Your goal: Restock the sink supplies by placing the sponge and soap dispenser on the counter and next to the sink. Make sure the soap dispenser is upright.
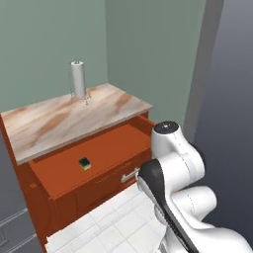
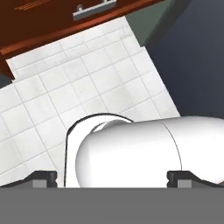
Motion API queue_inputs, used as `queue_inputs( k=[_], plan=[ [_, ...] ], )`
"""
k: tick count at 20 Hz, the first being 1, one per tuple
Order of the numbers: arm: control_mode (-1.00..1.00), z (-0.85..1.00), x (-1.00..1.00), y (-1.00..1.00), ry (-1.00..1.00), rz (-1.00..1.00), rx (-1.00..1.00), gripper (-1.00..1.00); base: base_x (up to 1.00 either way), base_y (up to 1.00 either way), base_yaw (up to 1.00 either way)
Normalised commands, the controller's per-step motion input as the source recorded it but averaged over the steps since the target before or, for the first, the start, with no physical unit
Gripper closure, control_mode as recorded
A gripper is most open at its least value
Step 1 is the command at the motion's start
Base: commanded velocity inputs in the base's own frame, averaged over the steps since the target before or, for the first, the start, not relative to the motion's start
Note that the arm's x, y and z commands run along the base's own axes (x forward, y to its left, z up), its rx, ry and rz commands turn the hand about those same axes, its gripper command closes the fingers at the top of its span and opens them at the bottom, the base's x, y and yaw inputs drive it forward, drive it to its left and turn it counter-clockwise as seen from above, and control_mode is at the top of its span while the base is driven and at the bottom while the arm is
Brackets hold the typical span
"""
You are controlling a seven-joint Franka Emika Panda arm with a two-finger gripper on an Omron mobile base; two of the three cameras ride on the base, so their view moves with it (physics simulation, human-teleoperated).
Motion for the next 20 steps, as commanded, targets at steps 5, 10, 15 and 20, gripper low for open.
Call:
queue_inputs(
  k=[5,10,15,20],
  plan=[
    [1.0,0.0,0.0,0.0,0.0,0.0,0.0,-1.0,0.54,0.0,0.28],
    [1.0,0.0,0.0,0.0,0.0,0.0,0.0,-1.0,0.4,-0.06,0.27],
    [1.0,0.0,0.0,0.0,0.0,0.0,0.0,-1.0,0.57,0.0,0.29],
    [1.0,0.0,0.0,0.0,0.0,0.0,0.0,-1.0,0.54,0.0,0.25]
  ],
)
